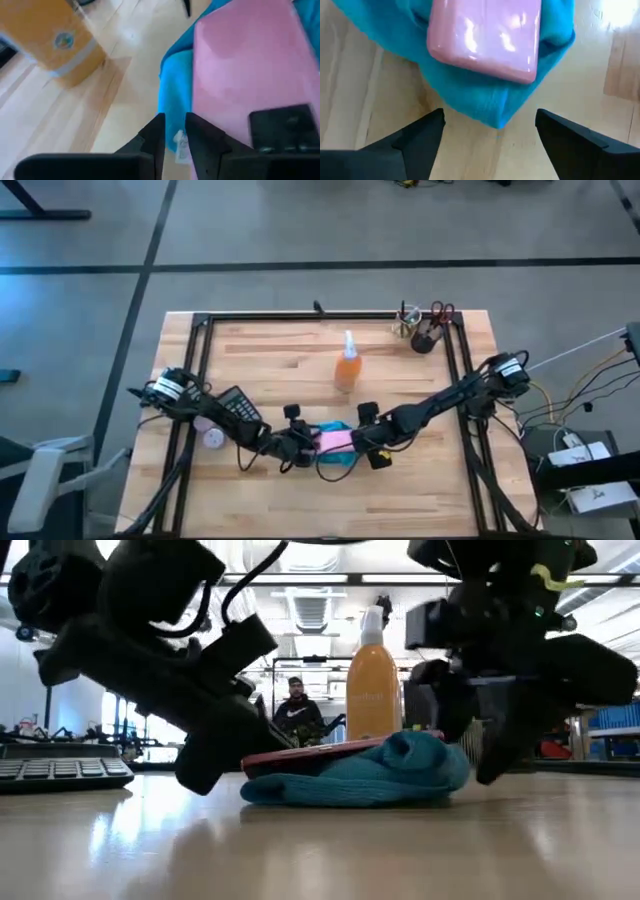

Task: Apply microfiber cloth
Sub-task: Wipe the pink cellphone with the blue microfiber cloth

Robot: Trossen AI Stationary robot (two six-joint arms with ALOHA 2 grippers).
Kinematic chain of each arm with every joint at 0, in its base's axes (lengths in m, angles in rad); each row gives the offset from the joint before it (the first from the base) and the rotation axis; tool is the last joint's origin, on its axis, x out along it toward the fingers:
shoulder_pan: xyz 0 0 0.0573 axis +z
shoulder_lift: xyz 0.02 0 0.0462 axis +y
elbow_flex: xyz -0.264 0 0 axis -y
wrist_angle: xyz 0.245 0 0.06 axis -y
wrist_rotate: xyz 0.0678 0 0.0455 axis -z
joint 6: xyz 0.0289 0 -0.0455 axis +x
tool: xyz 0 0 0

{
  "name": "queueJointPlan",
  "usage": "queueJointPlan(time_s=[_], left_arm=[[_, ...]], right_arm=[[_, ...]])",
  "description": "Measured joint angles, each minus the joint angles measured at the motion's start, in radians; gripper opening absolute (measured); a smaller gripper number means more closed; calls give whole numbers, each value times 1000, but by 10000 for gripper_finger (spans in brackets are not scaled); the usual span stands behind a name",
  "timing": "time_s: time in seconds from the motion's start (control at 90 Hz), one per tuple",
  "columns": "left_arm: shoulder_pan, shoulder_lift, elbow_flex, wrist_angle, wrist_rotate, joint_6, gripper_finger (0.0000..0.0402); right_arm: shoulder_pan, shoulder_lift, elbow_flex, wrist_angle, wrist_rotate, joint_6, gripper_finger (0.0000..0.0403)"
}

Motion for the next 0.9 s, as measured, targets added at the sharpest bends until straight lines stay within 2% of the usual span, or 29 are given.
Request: queueJointPlan(time_s=[0.244, 0.378, 0.456, 0.567, 0.667, 0.789, 0.9], left_arm=[[0, -39, -35, -63, -20, -7, 61], [-2, -102, -48, -166, -30, -14, 61], [-8, -138, -48, -171, -30, -43, 60], [-27, -155, -47, -84, -12, -80, 62], [-39, -121, -45, 46, 31, -76, 61], [-41, -35, -30, 188, 73, -39, 61], [-38, 49, 11, 215, 73, -16, 61]], right_arm=[[0, 0, -1, 96, 1, 37, 232], [0, 25, -4, 92, 1, 43, 187], [0, 48, -4, 107, 0, 43, 155], [3, 54, -1, 90, -8, 44, 88], [7, 42, 29, -6, -9, 47, 18], [16, 14, 97, -177, -8, 61, 12], [36, 7, 154, -320, -9, 54, 2]])
